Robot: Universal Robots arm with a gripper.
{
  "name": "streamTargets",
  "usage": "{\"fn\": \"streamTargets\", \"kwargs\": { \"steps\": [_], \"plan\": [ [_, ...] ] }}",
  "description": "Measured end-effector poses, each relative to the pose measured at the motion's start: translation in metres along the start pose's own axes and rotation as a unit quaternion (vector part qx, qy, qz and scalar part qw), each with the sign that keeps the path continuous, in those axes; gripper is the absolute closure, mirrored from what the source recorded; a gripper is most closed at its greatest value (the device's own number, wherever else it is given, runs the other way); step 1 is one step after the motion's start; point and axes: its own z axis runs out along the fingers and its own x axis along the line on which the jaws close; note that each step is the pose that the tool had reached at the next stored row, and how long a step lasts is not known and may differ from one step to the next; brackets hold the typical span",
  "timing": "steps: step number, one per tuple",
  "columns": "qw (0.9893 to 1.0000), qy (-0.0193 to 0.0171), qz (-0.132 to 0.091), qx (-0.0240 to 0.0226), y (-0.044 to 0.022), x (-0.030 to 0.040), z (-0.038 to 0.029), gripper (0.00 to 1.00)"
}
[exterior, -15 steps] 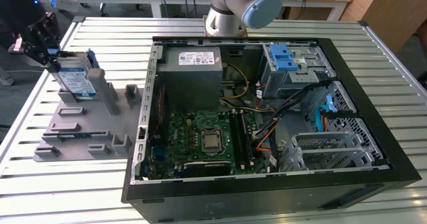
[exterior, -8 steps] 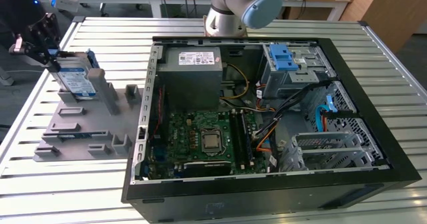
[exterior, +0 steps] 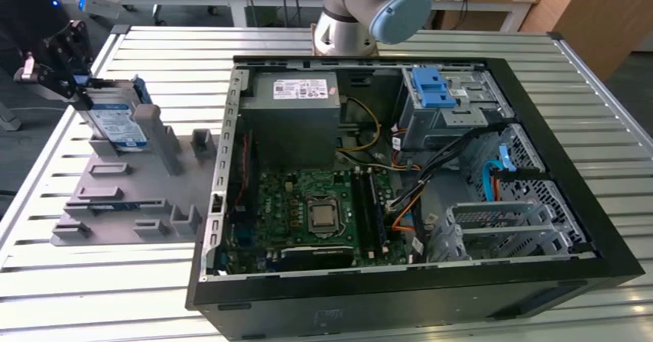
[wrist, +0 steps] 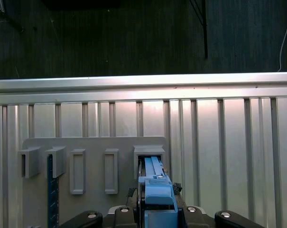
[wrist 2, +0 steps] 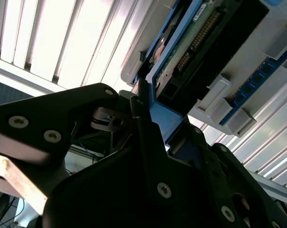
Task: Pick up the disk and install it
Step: 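Pick up the disk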
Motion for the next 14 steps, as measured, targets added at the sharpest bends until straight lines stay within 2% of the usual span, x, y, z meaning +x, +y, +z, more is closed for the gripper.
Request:
{"fn": "streamTargets", "kwargs": {
  "steps": [8,14],
  "plan": [
    [1.0,0.0001,-0.002,0.0,0.0,0.0,0.0,0.63],
    [0.9999,0.0002,-0.015,-0.0001,0.0,0.0002,0.0,0.63]
  ]
}}
